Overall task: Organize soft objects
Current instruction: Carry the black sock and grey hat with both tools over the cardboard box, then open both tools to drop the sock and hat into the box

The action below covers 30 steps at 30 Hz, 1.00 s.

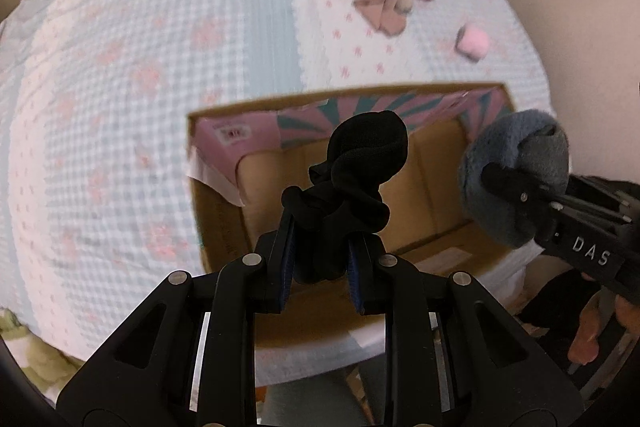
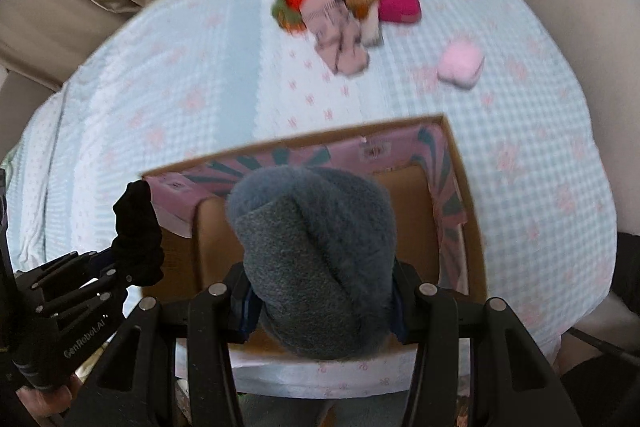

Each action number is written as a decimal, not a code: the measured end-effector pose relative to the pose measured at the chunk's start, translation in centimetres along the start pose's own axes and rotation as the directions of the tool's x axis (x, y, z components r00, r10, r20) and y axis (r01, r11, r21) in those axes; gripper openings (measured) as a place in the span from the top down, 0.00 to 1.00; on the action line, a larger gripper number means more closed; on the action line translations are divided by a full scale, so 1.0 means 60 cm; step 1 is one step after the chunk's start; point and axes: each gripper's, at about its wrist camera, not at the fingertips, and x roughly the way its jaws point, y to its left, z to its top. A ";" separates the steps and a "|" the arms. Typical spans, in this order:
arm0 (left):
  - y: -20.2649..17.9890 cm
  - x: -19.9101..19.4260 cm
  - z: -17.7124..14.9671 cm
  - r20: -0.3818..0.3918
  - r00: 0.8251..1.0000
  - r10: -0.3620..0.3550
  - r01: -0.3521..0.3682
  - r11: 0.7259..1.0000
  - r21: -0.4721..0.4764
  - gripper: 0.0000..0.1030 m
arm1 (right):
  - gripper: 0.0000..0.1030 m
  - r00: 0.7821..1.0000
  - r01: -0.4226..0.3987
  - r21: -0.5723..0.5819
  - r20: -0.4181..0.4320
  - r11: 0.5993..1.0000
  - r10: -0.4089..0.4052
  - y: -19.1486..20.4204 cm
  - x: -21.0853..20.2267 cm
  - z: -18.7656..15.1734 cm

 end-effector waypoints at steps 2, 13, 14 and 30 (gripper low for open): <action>0.001 0.036 -0.003 -0.025 1.000 0.011 -0.011 1.000 0.009 0.81 | 0.55 1.000 0.014 0.005 -0.025 1.000 -0.013 -0.006 0.030 0.003; 0.000 0.137 -0.004 -0.073 0.994 0.082 -0.076 0.994 0.082 0.14 | 0.04 0.993 0.000 -0.002 -0.115 1.000 -0.001 -0.017 0.122 0.017; -0.004 0.135 -0.004 -0.074 0.994 0.084 -0.077 0.992 0.099 0.01 | 0.00 0.993 0.004 -0.008 -0.119 1.000 -0.005 -0.018 0.123 0.018; -0.020 0.089 -0.029 -0.046 0.996 0.079 -0.073 0.990 0.121 0.00 | 0.00 0.997 -0.005 -0.008 -0.072 1.000 0.005 -0.020 0.073 0.013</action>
